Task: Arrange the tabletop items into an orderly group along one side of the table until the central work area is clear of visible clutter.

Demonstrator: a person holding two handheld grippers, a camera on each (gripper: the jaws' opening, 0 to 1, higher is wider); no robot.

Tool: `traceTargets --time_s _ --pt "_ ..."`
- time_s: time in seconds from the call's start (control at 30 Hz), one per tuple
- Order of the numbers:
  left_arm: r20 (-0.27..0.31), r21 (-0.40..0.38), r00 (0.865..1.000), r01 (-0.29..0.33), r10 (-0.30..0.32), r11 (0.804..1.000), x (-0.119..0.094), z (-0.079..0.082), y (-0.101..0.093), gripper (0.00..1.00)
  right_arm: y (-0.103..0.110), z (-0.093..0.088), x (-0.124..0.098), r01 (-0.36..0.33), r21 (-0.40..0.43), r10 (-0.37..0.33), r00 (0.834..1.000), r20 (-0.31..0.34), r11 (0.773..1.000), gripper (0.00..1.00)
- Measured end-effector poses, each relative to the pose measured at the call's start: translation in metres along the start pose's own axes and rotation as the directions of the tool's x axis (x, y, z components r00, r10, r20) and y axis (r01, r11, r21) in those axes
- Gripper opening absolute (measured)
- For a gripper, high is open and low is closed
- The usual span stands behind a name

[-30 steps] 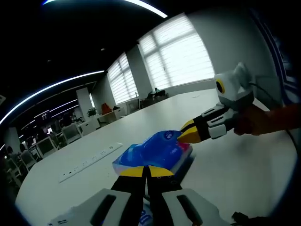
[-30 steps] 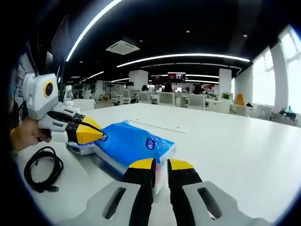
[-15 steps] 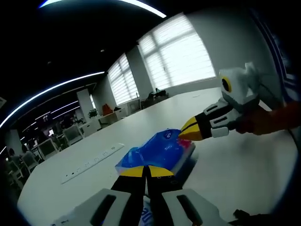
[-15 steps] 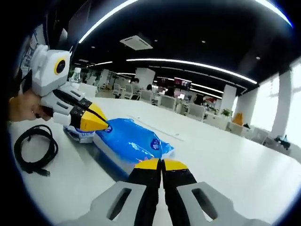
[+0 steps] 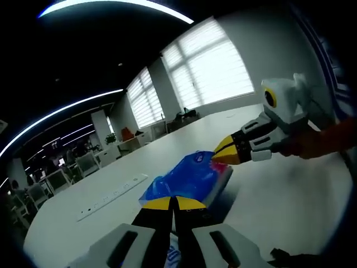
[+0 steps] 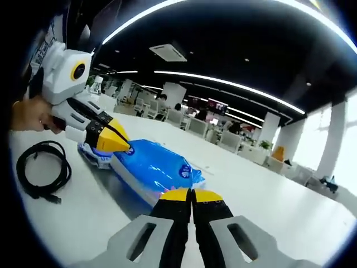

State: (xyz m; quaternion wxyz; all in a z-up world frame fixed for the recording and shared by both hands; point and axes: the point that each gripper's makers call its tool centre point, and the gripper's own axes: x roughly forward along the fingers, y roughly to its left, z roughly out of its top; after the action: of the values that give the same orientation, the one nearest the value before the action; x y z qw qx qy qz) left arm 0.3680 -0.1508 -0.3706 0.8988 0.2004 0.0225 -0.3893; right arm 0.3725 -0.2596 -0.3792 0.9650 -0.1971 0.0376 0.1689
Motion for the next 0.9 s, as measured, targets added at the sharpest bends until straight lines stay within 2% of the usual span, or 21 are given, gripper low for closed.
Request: traceTargets --time_s 0.33,0.6,0.8,0.9 --pt "-0.004 -0.007 1.000 0.020 -0.020 1.000 -0.003 -0.004 -0.009 0.00 0.001 -0.004 -0.006 0.003 0.013 -0.003 1.000 -0.008 1.000 0.00" --pt "-0.006 -0.020 0.999 0.031 -0.031 0.999 -0.006 -0.011 -0.014 0.00 0.010 -0.016 -0.009 -0.014 0.040 0.016 0.999 -0.029 0.999 0.00" --pt "-0.018 -0.023 0.999 0.040 -0.040 0.999 -0.007 -0.018 -0.015 0.00 0.016 -0.019 -0.011 -0.022 0.014 0.022 0.999 -0.049 1.000 0.00" --pt "-0.020 -0.026 0.999 0.043 -0.044 0.999 -0.008 -0.019 -0.016 0.00 0.017 -0.019 -0.012 -0.026 0.026 0.027 0.998 -0.054 0.999 0.00"
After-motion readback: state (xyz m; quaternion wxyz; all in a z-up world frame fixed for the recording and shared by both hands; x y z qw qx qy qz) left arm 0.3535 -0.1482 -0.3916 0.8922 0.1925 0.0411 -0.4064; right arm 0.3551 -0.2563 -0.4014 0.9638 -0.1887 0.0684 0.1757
